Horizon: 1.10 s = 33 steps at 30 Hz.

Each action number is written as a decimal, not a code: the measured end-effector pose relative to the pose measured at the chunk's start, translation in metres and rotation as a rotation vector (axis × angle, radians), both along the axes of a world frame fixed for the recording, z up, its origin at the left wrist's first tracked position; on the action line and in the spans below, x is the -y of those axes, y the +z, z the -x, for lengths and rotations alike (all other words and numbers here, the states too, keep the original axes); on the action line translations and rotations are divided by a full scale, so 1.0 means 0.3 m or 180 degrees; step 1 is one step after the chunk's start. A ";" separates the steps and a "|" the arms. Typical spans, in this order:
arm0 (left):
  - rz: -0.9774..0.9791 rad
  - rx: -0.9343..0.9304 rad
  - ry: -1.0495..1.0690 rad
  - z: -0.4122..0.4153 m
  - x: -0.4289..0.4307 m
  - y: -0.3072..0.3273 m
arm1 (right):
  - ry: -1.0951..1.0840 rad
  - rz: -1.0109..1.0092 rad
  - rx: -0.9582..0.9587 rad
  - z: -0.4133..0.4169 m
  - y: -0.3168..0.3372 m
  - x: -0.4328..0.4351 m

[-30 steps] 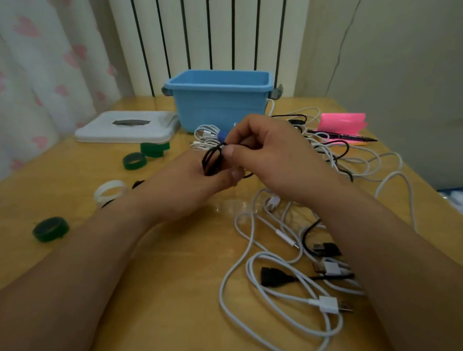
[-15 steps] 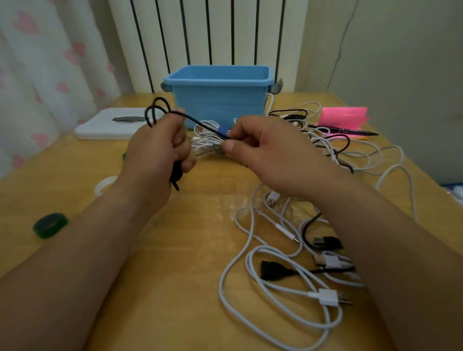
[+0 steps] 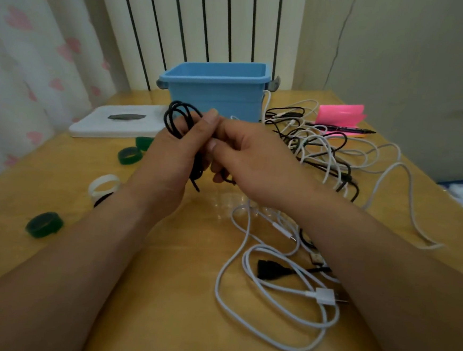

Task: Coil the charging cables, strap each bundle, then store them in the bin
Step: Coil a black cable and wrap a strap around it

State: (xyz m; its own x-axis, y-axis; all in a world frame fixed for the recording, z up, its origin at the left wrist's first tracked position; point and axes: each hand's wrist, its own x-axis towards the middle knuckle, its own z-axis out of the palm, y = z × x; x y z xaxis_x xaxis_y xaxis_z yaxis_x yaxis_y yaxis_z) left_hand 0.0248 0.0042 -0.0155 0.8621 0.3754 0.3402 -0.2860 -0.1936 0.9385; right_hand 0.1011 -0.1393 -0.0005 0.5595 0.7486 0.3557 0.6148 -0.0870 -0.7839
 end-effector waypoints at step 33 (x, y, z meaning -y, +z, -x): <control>-0.1557 -0.1186 -0.0454 0.046 -0.011 0.019 | 0.0082 -0.0418 0.0096 -0.049 0.028 0.026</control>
